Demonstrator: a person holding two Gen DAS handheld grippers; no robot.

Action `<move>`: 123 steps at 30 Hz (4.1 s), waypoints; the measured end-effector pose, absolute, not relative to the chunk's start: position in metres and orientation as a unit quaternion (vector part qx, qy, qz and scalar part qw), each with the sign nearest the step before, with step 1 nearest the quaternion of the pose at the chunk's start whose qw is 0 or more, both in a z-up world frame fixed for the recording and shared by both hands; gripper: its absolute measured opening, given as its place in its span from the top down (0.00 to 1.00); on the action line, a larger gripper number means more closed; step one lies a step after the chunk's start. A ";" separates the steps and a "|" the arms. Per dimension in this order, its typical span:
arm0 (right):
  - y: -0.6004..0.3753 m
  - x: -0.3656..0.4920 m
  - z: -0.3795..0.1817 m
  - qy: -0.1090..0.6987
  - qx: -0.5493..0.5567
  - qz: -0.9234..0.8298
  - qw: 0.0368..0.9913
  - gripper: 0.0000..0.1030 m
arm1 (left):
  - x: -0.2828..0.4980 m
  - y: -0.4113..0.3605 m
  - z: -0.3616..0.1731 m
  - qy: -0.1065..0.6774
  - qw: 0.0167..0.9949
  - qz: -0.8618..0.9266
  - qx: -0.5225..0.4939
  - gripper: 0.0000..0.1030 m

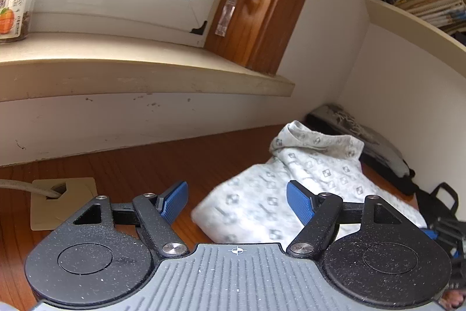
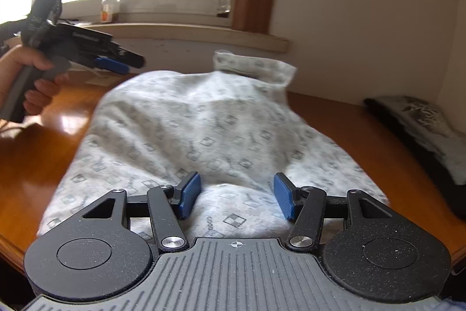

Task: Fold clothes

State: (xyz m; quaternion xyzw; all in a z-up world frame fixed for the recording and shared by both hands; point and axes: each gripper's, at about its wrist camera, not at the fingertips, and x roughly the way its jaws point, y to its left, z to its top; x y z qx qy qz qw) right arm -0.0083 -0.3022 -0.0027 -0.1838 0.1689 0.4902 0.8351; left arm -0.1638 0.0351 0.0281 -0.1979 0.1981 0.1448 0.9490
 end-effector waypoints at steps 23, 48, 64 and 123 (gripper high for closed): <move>-0.357 0.087 -0.007 0.148 -0.171 0.485 0.845 0.46 | 0.021 0.007 0.045 0.276 0.961 0.005 -0.033 0.91; -0.369 0.159 0.013 0.267 -0.036 0.404 0.874 0.45 | -0.046 -0.001 0.016 0.304 0.948 -0.012 -0.094 0.48; -0.361 0.160 0.014 0.239 -0.034 0.351 0.905 0.88 | -0.071 0.020 0.019 0.301 0.946 0.057 -0.106 0.84; -0.379 0.138 0.009 0.303 -0.002 0.421 0.855 0.24 | 0.030 0.031 0.024 0.306 0.942 -0.016 -0.135 0.40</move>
